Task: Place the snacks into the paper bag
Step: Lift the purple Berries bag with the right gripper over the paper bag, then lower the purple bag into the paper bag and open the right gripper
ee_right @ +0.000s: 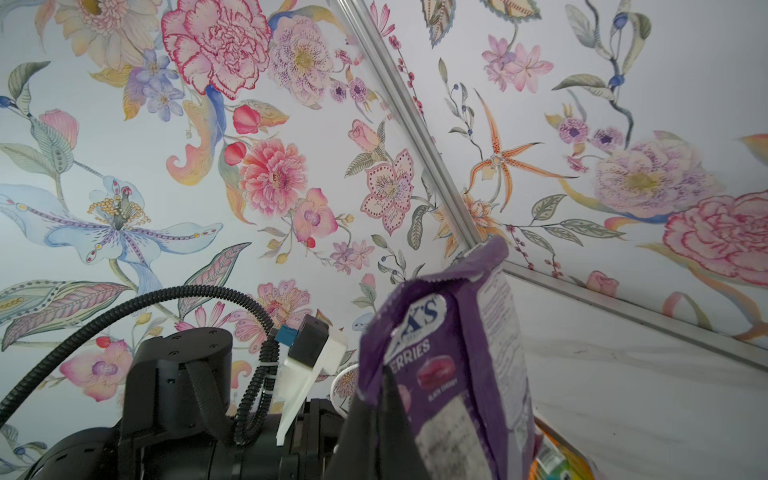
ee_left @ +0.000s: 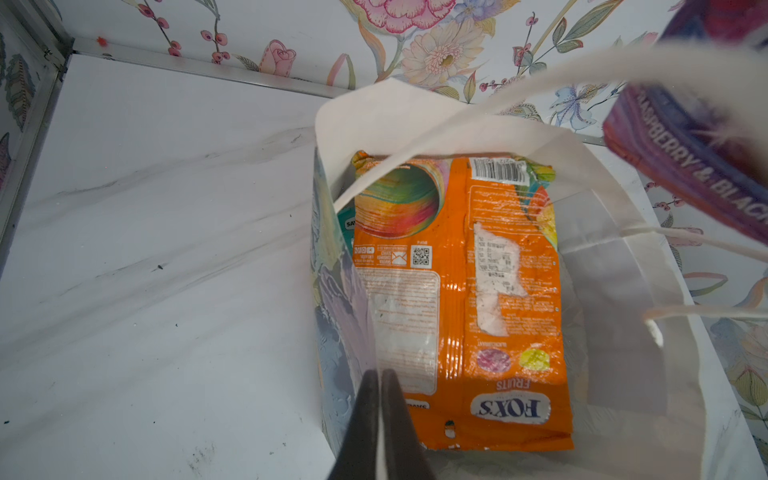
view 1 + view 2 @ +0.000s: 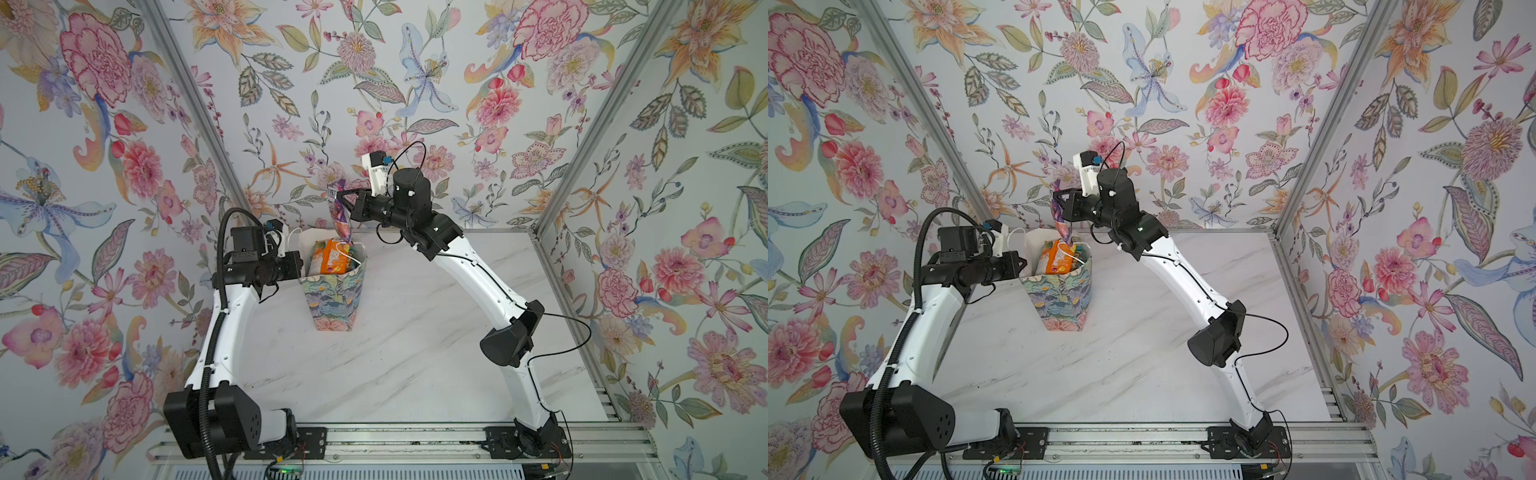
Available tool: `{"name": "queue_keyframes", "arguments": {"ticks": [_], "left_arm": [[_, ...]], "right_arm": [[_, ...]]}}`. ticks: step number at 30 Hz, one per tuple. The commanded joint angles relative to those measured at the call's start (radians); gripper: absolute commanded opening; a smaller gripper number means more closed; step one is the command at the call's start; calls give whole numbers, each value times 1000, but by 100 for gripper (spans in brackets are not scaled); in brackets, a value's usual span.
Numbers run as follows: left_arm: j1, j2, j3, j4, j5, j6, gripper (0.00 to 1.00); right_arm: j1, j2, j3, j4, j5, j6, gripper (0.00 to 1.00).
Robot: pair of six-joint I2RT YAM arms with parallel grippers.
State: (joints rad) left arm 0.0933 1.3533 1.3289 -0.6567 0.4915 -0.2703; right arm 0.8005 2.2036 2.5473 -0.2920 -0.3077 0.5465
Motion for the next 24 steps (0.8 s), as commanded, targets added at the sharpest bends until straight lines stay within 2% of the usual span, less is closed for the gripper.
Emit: {"name": "queue_keyframes", "arguments": {"ticks": [1, 15, 24], "left_arm": [[-6, -23, -18, 6, 24, -9, 4], [-6, -25, -15, 3, 23, -9, 4], [-7, -28, -13, -1, 22, -5, 4]], "right_arm": [[25, 3, 40, 46, -32, 7, 0], [57, -42, 60, 98, -14, -9, 0], [60, 7, 60, 71, -36, 11, 0]]}}
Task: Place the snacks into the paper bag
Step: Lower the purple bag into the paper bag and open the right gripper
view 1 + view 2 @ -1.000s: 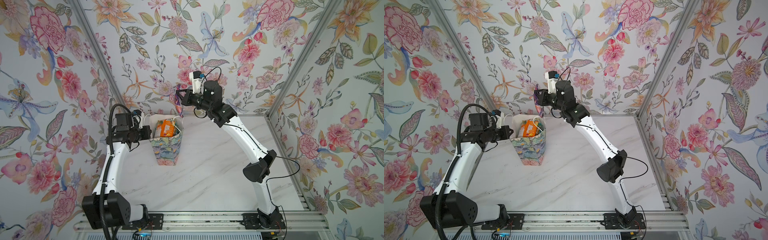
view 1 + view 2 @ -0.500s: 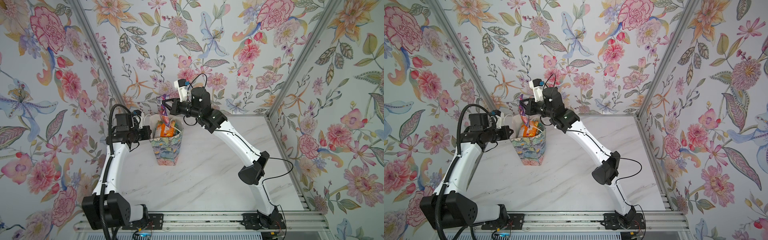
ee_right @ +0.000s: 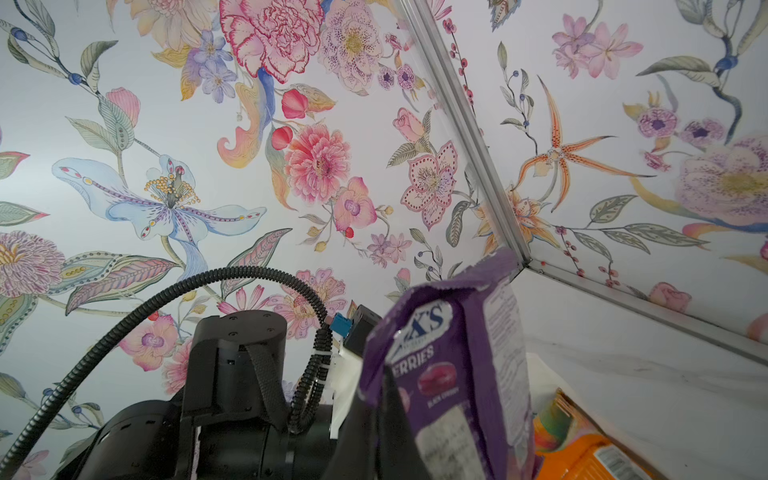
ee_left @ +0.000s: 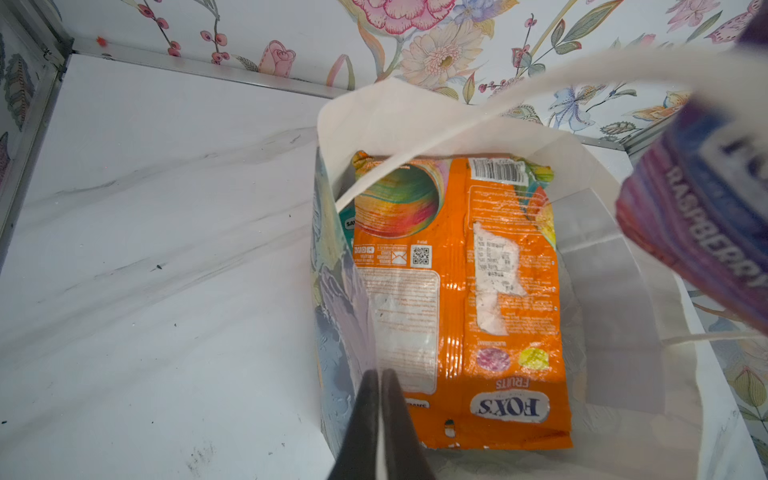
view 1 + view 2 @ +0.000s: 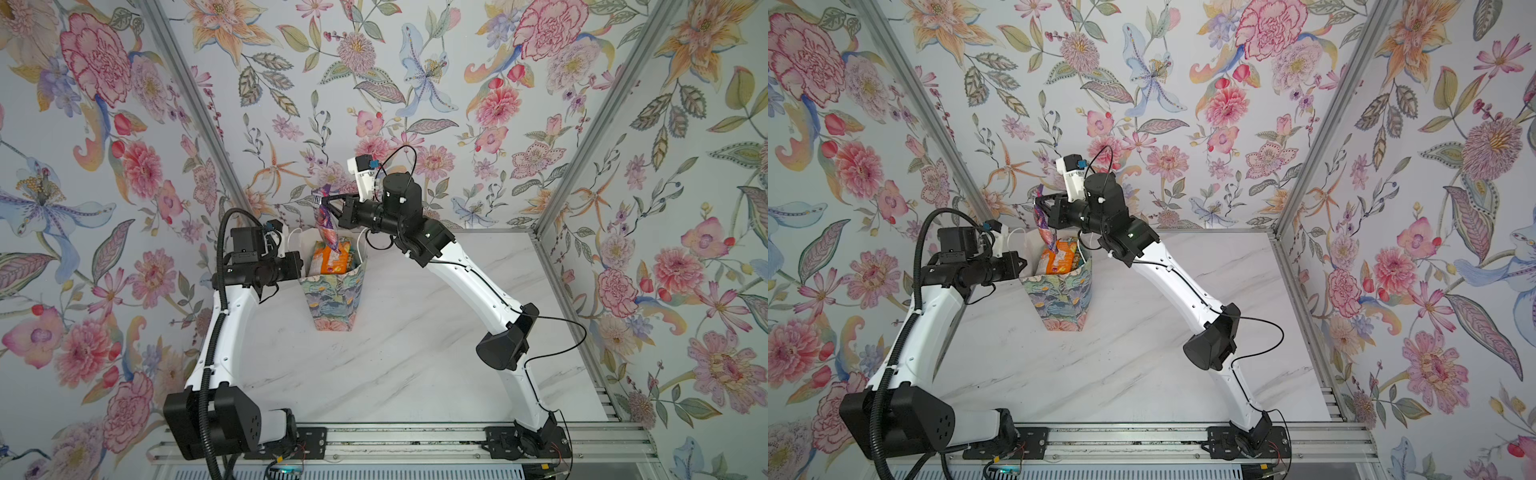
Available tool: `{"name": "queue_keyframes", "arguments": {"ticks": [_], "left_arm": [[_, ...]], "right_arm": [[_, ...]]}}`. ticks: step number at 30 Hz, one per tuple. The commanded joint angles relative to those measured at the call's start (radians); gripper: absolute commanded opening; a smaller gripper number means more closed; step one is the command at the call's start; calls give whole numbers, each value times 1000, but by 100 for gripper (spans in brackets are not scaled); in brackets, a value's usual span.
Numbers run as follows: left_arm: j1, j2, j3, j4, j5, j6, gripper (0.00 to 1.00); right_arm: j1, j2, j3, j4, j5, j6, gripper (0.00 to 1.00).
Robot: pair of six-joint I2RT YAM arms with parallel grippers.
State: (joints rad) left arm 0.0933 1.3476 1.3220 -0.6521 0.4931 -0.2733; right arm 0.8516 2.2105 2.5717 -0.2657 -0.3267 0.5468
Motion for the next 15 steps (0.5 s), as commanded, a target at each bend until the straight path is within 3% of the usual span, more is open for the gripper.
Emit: {"name": "queue_keyframes", "arguments": {"ticks": [1, 9, 15], "left_arm": [[-6, -22, -7, -7, 19, 0, 3], [-6, -22, -7, -8, 17, 2, 4], [-6, -23, -5, -12, 14, 6, 4]], "right_arm": [[10, 9, 35, 40, -20, 15, 0], [1, 78, 27, 18, -92, 85, 0], [-23, 21, -142, 10, -67, 107, 3]]}}
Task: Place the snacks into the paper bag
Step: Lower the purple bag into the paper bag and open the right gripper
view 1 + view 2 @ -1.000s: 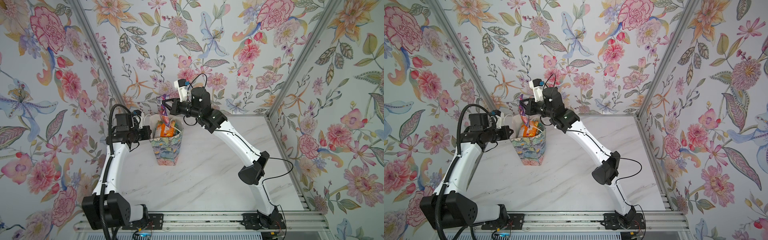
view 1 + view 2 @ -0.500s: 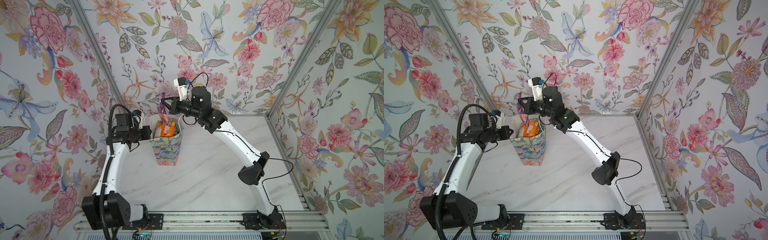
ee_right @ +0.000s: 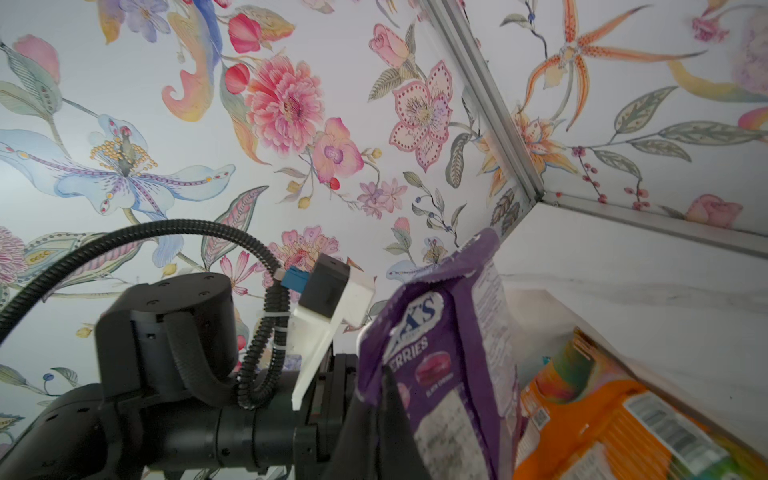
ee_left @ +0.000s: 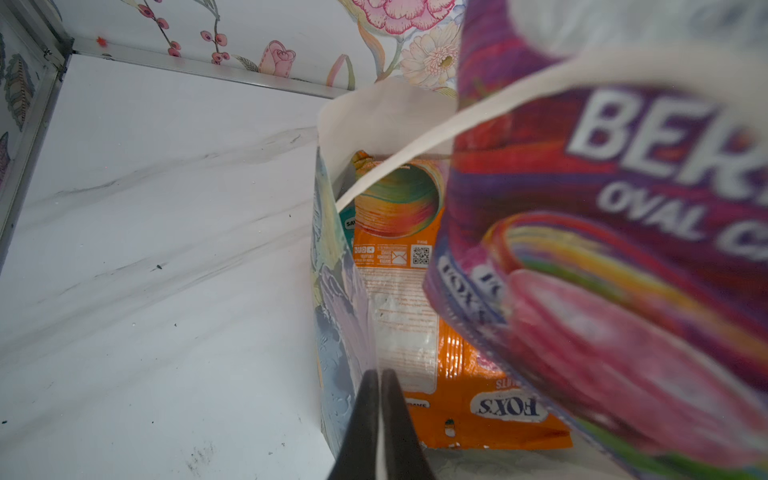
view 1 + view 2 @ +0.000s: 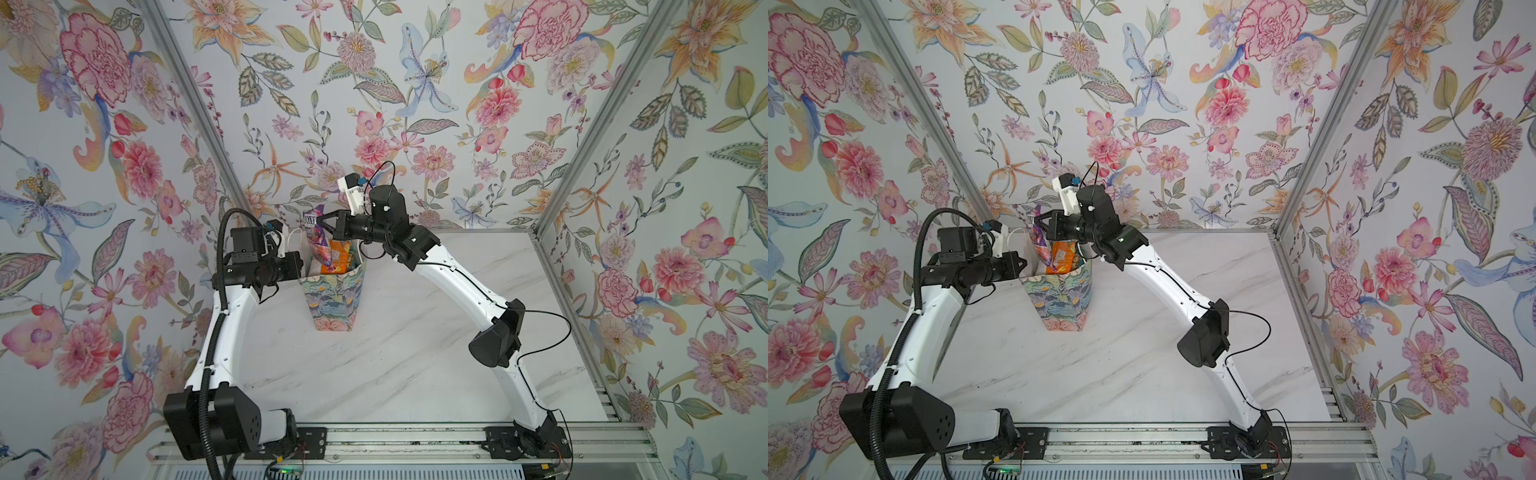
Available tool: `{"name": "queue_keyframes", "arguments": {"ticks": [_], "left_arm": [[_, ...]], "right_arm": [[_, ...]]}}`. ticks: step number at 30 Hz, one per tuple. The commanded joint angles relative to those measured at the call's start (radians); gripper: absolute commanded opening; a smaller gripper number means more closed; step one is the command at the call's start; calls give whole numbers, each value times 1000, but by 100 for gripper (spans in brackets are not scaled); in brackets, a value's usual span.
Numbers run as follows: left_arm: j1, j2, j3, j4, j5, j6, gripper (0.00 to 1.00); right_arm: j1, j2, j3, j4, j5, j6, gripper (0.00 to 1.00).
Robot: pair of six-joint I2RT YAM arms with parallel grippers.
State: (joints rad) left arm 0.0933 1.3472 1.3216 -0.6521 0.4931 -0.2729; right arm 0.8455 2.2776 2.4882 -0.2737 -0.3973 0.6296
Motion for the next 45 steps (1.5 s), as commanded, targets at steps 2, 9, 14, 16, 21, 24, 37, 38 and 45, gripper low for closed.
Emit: {"name": "queue_keyframes", "arguments": {"ticks": [2, 9, 14, 16, 21, 24, 37, 38, 45], "left_arm": [[-6, -23, -5, -11, 13, 6, 4], [-6, -22, -7, -7, 16, 4, 4], [-6, -20, -7, -6, 17, 4, 4], [-6, -20, -7, -6, 17, 3, 4], [-6, -17, -5, -4, 18, 0, 4], [-6, -19, -4, -6, 19, -2, 4], [-6, -26, -18, 0, 24, -4, 4], [-6, -26, -17, 0, 24, -5, 4], [-6, -26, -11, 0, 19, -6, 4]], "right_arm": [[-30, -73, -119, 15, 30, 28, 11], [-72, -140, -213, -35, 119, 0, 41], [-38, -185, -187, -86, 240, -124, 42], [-8, -189, -160, -121, 303, -189, 41], [59, -158, -105, -150, 342, -279, 41], [80, -99, -21, -197, 348, -304, 41], [41, 138, 102, -251, 393, -316, 43], [37, 152, 113, -264, 385, -311, 42], [38, 186, 120, -347, 375, -305, 42]]}}
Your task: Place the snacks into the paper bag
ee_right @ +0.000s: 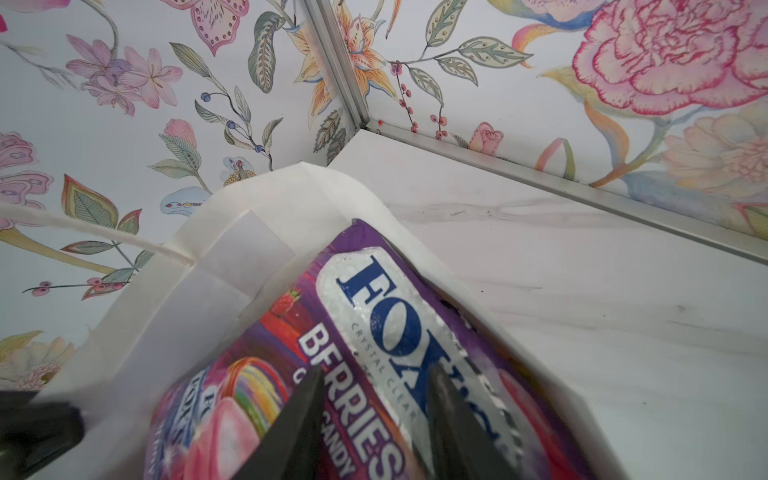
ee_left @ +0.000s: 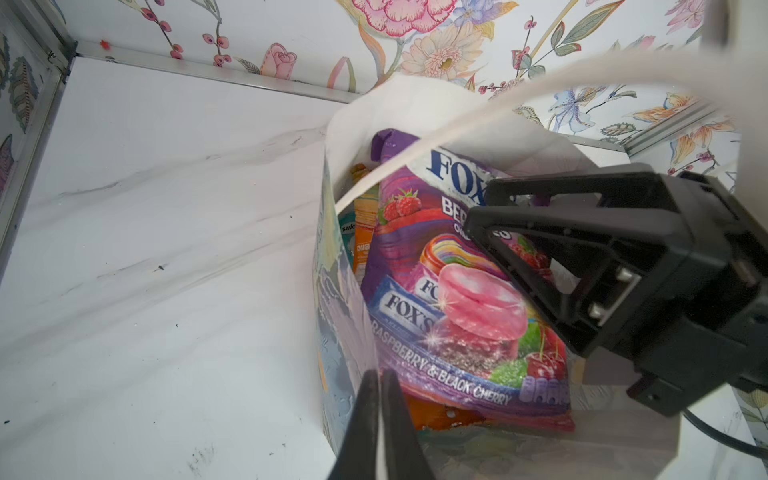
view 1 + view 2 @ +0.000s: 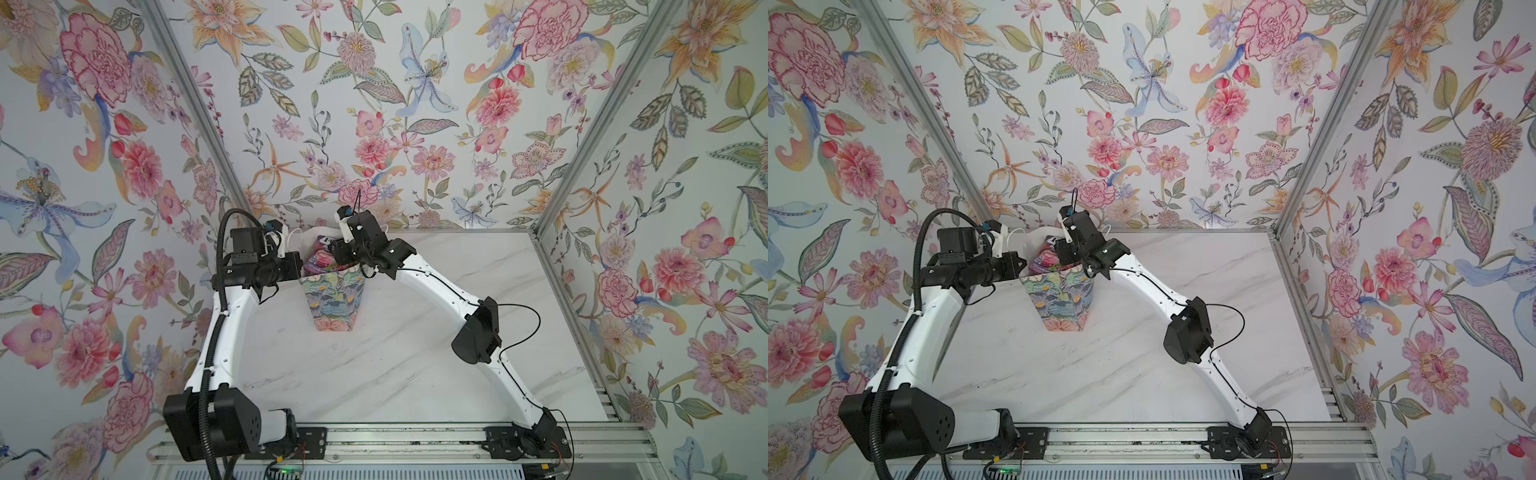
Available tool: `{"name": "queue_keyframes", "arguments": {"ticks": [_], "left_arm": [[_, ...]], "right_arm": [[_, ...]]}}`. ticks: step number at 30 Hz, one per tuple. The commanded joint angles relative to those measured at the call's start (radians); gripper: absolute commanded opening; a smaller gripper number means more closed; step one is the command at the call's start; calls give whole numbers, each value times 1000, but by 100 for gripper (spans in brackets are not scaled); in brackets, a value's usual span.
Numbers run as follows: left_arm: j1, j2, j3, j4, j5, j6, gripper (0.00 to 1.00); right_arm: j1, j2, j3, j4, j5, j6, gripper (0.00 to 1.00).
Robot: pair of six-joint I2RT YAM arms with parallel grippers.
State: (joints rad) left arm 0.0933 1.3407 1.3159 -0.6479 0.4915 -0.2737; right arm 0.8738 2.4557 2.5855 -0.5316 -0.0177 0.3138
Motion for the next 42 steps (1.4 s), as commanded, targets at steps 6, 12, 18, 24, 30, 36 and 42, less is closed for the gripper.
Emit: {"name": "queue_keyframes", "arguments": {"ticks": [6, 12, 18, 24, 30, 36, 42], "left_arm": [[-6, -20, 1, -4, 21, -8, 4], [-6, -27, 0, 5, 32, -20, 17], [-6, -52, 2, 31, 37, -38, 41], [-6, -73, -1, 42, 49, -42, 62], [-4, -110, -5, 82, 89, -45, 80], [1, -179, -33, 178, 125, -51, 93], [8, -356, -147, 398, 75, -66, 98]], "right_arm": [[9, 6, 21, -115, -66, 32, 43], [10, -91, 37, -70, -114, 39, 46], [8, -214, 28, 2, -128, 35, 60], [3, -293, -13, 43, -154, 37, 67], [-21, -385, -143, 99, -152, 41, 73], [-56, -519, -361, 199, -101, 18, 83], [-118, -704, -669, 357, -68, 22, 100]]}}
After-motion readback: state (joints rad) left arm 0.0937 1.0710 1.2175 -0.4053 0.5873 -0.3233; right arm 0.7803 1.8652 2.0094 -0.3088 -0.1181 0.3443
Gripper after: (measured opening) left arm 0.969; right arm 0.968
